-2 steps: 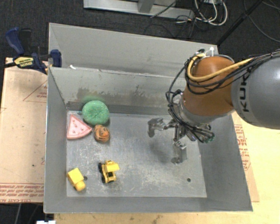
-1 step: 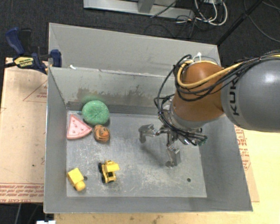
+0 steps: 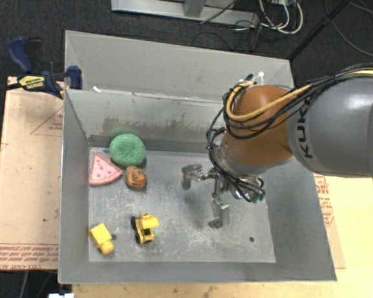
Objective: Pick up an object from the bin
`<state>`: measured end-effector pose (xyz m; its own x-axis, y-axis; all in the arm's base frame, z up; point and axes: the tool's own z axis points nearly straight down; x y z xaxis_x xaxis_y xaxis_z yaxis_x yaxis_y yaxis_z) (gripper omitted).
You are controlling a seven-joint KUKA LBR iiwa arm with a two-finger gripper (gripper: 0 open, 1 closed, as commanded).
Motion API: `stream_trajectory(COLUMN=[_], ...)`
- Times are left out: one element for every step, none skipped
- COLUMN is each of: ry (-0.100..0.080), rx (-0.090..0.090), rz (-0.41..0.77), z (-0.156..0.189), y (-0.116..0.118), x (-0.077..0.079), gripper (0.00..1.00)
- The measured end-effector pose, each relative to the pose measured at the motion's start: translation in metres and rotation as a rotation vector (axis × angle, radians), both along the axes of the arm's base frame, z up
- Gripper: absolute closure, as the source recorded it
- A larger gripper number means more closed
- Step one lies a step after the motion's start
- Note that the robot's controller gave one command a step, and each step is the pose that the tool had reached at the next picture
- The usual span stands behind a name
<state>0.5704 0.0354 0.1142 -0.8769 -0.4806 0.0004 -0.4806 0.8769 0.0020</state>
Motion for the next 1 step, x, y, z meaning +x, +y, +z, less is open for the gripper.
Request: stream_trajectory(ry=[-0.004], rx=[0.0], rz=[0.103], z=[0.0044], y=[0.0201], x=[-0.0022], gripper=[0.0])
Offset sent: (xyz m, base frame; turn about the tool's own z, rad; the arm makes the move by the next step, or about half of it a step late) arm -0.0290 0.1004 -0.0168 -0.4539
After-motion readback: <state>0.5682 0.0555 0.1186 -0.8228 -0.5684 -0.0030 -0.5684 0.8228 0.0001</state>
